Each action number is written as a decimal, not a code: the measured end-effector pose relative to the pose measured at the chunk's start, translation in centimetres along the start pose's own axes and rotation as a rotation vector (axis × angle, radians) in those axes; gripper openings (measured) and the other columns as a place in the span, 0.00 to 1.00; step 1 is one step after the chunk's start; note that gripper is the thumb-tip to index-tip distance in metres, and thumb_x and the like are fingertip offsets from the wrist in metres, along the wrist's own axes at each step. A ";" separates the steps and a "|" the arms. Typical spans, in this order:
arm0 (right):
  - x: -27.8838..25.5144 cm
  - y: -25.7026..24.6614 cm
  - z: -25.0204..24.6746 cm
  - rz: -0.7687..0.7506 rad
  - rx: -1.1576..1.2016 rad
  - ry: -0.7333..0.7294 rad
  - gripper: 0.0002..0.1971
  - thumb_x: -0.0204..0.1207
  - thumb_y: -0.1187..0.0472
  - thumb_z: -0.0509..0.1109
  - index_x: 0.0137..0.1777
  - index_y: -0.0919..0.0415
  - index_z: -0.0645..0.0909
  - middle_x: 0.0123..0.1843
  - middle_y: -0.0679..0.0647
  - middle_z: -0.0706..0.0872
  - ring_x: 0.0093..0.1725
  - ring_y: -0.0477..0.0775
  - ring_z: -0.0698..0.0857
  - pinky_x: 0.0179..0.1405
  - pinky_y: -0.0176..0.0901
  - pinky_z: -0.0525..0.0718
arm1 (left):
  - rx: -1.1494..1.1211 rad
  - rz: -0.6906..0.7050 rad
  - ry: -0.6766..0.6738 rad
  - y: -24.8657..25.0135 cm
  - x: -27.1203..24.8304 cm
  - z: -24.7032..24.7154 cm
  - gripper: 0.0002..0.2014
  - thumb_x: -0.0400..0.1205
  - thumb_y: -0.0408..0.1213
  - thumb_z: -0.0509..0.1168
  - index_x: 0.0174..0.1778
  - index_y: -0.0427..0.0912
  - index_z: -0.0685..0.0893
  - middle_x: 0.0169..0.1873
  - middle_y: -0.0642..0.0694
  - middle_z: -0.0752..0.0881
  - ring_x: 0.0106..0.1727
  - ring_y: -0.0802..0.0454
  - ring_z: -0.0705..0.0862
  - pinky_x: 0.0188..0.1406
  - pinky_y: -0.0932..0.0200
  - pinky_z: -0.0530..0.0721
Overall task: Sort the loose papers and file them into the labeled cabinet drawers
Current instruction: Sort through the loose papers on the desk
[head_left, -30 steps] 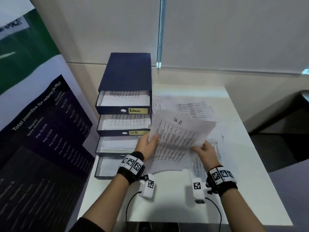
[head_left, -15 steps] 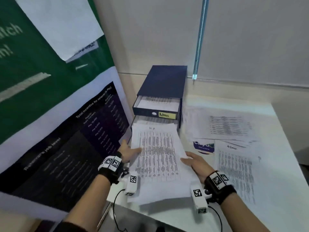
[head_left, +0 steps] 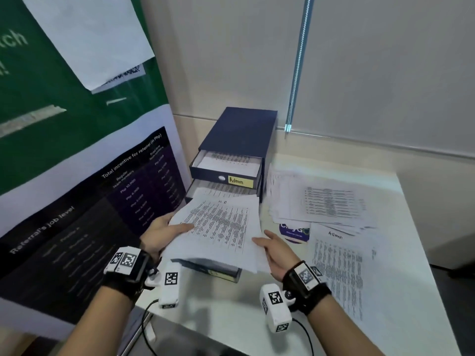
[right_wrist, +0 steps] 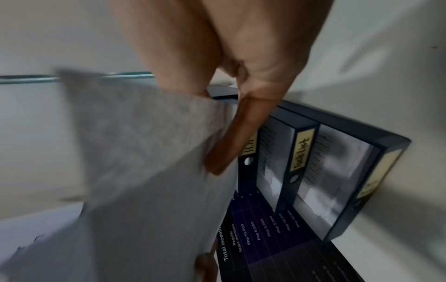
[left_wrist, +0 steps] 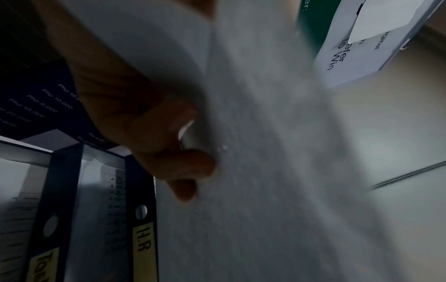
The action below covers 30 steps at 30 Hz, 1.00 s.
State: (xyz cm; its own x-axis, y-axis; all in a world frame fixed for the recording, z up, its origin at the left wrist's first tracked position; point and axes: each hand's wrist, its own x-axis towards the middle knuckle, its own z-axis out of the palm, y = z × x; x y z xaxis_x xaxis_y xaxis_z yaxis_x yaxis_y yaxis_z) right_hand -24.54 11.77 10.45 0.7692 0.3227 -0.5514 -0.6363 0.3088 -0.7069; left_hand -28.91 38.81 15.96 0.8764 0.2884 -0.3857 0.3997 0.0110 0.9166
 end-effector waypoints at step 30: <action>8.4 -9.5 6.9 0.047 -0.726 -0.338 0.11 0.78 0.67 0.73 0.59 0.64 0.88 0.44 0.60 0.89 0.27 0.48 0.84 0.27 0.35 0.83 | 0.275 -0.026 -0.083 4.7 15.8 -5.6 0.23 0.75 0.27 0.75 0.65 0.45 0.80 0.27 0.49 0.86 0.20 0.55 0.75 0.12 0.65 0.70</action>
State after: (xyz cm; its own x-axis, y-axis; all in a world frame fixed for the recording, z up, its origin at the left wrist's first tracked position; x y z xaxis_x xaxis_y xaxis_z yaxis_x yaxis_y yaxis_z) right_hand -12.49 17.70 15.57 0.6094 0.6105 -0.5059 -0.3817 -0.3333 -0.8621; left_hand -14.69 48.79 14.71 0.8796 0.2117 -0.4261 0.4699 -0.2460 0.8478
